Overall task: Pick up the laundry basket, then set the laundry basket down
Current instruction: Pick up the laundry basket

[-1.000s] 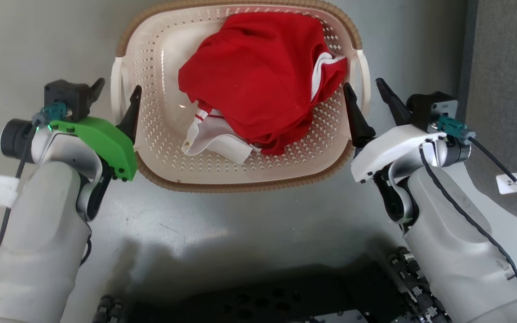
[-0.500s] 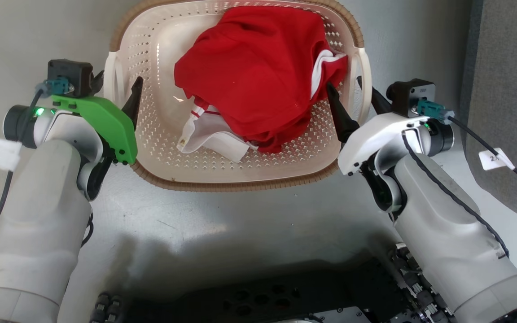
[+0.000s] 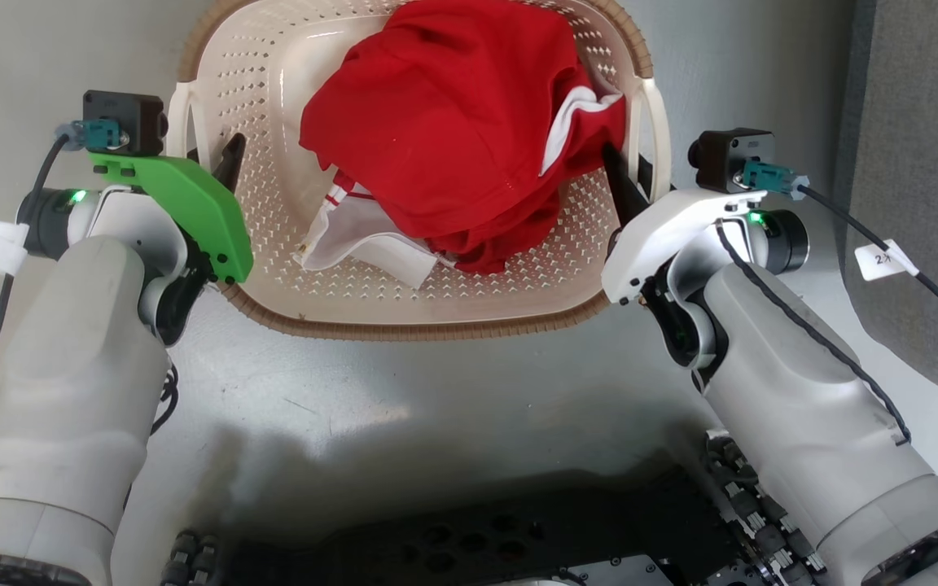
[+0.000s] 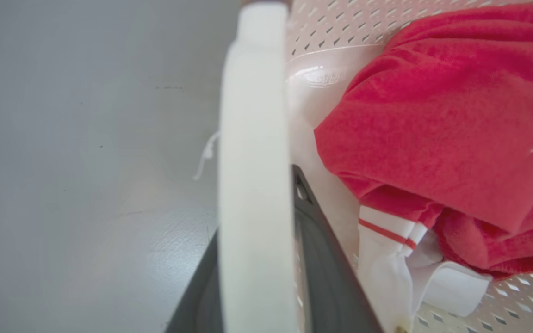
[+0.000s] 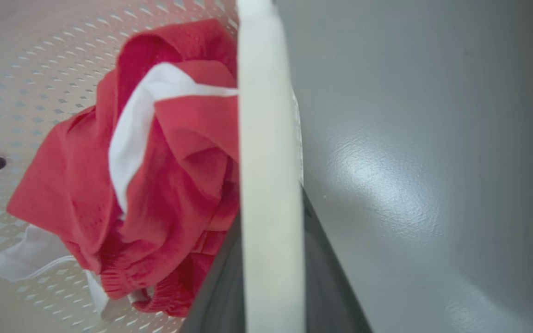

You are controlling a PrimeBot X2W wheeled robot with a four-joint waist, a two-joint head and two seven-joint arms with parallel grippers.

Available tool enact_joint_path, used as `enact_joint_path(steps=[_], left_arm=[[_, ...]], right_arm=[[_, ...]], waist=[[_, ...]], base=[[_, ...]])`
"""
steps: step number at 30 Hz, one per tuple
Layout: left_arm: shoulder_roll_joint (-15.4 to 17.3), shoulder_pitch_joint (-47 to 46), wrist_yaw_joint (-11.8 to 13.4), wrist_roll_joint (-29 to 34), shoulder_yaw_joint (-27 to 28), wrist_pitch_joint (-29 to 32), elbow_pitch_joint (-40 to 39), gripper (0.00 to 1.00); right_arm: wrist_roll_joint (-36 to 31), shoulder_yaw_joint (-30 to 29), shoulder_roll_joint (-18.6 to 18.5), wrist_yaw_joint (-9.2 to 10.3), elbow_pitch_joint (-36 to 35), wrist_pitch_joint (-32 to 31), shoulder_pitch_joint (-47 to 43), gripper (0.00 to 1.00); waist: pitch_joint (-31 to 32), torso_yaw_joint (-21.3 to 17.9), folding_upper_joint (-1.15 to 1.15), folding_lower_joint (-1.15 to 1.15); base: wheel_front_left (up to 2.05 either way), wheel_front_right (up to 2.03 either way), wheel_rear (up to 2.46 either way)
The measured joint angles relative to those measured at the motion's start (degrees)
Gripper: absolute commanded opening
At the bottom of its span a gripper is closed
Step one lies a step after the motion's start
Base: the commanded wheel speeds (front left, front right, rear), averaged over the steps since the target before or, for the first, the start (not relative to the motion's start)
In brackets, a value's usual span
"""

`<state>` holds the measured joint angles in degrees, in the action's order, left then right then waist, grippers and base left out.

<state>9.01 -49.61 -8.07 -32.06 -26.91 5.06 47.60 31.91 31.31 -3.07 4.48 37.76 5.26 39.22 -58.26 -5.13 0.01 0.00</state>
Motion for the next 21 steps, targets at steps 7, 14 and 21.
enact_joint_path(steps=[7,14,21], left_arm=[[0.1,-1.0,0.0,-2.1,-1.4,-0.1,0.9,0.0],[-0.8,-1.8,0.0,-3.8,-3.0,-0.1,3.2,0.0],[-2.5,-1.7,0.5,-8.3,-4.5,1.6,6.0,0.0]], right_arm=[[1.2,0.9,-0.2,0.01,1.7,0.2,1.4,0.0],[2.4,2.3,-0.1,-0.38,4.5,0.7,2.6,0.0],[2.6,3.3,-0.5,-2.6,9.1,0.1,3.6,0.0]], waist=[[0.1,-0.1,0.0,0.0],[1.2,0.0,0.0,0.0],[4.4,0.3,0.0,0.0]], base=[[0.0,0.0,0.0],[0.0,0.0,0.0],[0.0,0.0,0.0]])
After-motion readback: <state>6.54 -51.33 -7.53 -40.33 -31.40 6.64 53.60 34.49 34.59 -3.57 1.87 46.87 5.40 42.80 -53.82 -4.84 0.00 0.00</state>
